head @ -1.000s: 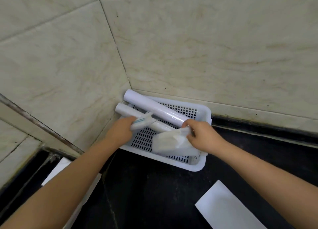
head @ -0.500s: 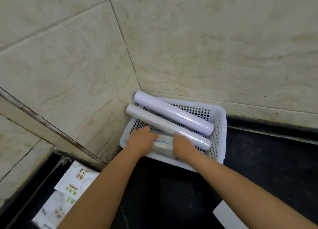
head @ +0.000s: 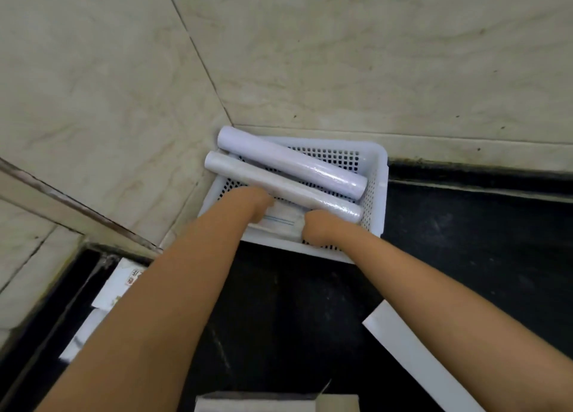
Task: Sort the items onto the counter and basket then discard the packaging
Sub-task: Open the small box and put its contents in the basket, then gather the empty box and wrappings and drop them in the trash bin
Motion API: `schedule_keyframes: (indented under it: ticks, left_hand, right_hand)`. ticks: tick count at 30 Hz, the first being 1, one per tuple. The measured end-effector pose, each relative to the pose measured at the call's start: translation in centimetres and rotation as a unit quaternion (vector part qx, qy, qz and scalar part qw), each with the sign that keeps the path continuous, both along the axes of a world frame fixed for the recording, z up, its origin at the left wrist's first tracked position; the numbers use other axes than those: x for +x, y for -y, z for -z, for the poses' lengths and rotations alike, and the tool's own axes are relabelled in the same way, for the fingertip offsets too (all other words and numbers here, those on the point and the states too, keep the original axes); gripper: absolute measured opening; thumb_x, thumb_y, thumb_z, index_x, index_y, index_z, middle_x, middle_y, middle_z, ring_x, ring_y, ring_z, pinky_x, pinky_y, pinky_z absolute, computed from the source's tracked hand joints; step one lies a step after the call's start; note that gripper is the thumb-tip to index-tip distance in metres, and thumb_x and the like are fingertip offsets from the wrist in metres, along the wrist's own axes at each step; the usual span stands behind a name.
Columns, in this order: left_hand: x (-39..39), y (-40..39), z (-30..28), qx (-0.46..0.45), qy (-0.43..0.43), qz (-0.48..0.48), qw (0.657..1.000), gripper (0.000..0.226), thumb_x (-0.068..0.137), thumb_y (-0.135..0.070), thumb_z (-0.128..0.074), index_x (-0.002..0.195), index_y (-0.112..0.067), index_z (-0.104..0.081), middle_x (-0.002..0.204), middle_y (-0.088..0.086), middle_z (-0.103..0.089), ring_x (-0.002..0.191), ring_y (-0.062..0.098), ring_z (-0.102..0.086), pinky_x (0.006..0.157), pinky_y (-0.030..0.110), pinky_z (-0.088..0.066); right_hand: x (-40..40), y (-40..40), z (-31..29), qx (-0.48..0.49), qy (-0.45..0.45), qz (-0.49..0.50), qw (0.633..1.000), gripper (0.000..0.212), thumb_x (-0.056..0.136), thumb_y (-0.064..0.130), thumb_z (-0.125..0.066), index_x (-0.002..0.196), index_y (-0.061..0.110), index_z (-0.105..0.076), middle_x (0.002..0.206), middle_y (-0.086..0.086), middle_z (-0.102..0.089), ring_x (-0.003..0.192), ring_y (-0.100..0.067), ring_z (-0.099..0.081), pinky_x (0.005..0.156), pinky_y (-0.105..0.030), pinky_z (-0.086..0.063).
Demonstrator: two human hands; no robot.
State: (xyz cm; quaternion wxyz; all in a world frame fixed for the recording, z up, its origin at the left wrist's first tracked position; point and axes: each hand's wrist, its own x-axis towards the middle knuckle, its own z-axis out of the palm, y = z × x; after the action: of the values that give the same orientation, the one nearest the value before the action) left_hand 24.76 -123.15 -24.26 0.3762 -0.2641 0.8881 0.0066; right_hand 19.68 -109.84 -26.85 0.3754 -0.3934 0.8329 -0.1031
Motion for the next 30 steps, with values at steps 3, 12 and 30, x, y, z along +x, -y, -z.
schedule_keyframes:
  ticks: [3, 12, 30]
  left_hand:
    - [0.7, -0.6, -0.1, -0.007, -0.059, 0.019, 0.998, 0.057, 0.091, 0.001, -0.041, 0.143, -0.019, -0.031, 0.147, 0.01, -0.039, 0.124, 0.029, -0.047, 0.103, 0.038, -0.041]
    - [5.8, -4.7, -0.8, -0.065, -0.255, 0.015, 0.965, 0.037, 0.09, -0.004, -0.044, 0.125, -0.007, -0.053, 0.13, 0.014, -0.052, 0.118, 0.029, -0.049, 0.099, 0.04, -0.045]
    - [23.7, -19.4, 2.5, 0.048, -0.125, 0.122, 0.983, 0.072, 0.083, -0.032, -0.06, 0.143, -0.015, -0.024, 0.142, 0.006, -0.037, 0.129, 0.023, -0.037, 0.104, 0.035, -0.037]
  right_hand:
    - [0.0, -1.3, -0.3, 0.002, -0.008, -0.024, 1.0, 0.022, 0.092, 0.007, -0.038, 0.075, 0.007, -0.052, 0.092, -0.008, -0.053, 0.084, -0.023, -0.052, 0.071, -0.028, -0.043]
    - [1.1, -6.5, -3.4, -0.079, -0.061, -0.068, 0.993, 0.026, 0.094, 0.007, -0.036, 0.075, 0.002, -0.054, 0.082, -0.014, -0.057, 0.091, -0.032, -0.055, 0.077, -0.033, -0.043]
    - [6.3, -31.2, 0.6, 0.167, -0.205, 0.215, 0.94, 0.038, 0.085, 0.024, -0.054, 0.118, 0.007, -0.044, 0.124, -0.016, -0.053, 0.117, -0.034, -0.048, 0.096, -0.043, -0.039]
